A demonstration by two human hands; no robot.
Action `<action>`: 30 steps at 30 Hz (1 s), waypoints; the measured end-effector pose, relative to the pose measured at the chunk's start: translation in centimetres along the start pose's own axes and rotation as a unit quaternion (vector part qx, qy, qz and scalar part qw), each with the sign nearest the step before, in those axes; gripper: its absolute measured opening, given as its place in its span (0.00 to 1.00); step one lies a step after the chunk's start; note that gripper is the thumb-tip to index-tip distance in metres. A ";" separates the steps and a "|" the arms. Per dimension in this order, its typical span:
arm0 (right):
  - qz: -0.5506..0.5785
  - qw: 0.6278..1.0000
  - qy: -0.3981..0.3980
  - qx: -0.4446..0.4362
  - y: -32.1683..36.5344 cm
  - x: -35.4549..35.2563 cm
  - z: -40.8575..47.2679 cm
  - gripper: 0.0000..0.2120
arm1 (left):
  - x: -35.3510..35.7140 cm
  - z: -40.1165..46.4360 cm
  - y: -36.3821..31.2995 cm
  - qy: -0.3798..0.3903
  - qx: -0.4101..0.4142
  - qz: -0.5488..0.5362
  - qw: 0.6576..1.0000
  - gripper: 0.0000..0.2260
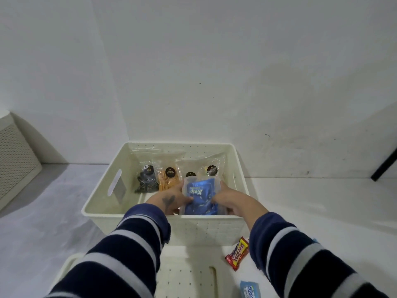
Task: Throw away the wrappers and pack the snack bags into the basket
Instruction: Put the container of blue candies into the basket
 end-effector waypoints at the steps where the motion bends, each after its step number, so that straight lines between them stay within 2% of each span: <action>1: -0.018 1.000 0.000 -0.007 0.3 0.1 0.0 0.27 | 0.1 0.2 0.2 0.001 0.002 0.010 1.000 0.36; 2: -0.046 0.999 -0.008 -0.022 0.7 -0.1 -0.1 0.21 | 0.1 0.5 0.3 0.002 0.004 0.025 1.000 0.38; 3: -0.082 0.995 -0.027 -0.044 1.3 -0.6 -0.2 0.21 | 0.1 0.7 0.4 0.001 0.004 0.046 0.999 0.40; 5: -0.175 0.974 -0.111 -0.088 2.6 -2.3 -0.7 0.27 | -0.2 1.1 0.6 -0.006 -0.005 0.080 0.997 0.41; 7: -0.271 0.928 -0.226 -0.120 3.7 -4.6 -2.0 0.28 | -0.2 1.4 0.8 -0.002 -0.021 0.081 0.996 0.41; 9: -0.348 0.889 -0.273 -0.119 3.5 -5.7 -2.8 0.27 | 0.1 1.5 0.8 0.009 -0.031 0.071 0.997 0.40; 11: -0.372 0.888 -0.257 -0.083 1.8 -5.8 -2.7 0.29 | 0.2 1.7 0.7 0.014 -0.034 0.068 0.997 0.40; 13: -0.358 0.904 -0.227 -0.054 0.0 -5.2 -2.3 0.32 | 0.6 2.0 0.5 0.018 -0.027 0.071 0.997 0.40; 17: -0.313 0.915 -0.246 -0.065 -0.8 -4.8 -1.9 0.34 | 2.5 2.1 0.2 0.037 -0.021 0.057 0.997 0.41; 21: -0.310 0.913 -0.259 -0.063 -1.0 -4.8 -1.7 0.35 | 3.6 2.6 -1.4 -0.002 0.020 0.191 0.981 0.36; 23: -0.318 0.910 -0.260 -0.058 -1.1 -4.7 -1.7 0.36 | 3.5 2.7 -1.8 -0.018 0.026 0.221 0.975 0.37; 26: -0.323 0.910 -0.252 -0.057 -1.1 -4.6 -1.6 0.35 | 3.6 2.1 -1.2 0.004 0.004 0.158 0.987 0.41; 28: -0.301 0.922 -0.236 -0.066 -1.0 -4.8 -1.7 0.33 | 3.6 1.3 -1.1 0.011 0.000 0.118 0.993 0.39; 30: -0.263 0.938 -0.211 -0.076 -1.0 -5.2 -2.2 0.30 | 3.4 0.4 -1.8 0.002 0.019 0.150 0.989 0.36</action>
Point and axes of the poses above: each hand's wrist, its own z-axis towards the middle knuckle, its own x-axis out of the palm, y = z × x, the point moved 9 cm from there along z, towards the middle knuckle, and after that the axes turned 13 degrees about -z, right-handed, at the moved point
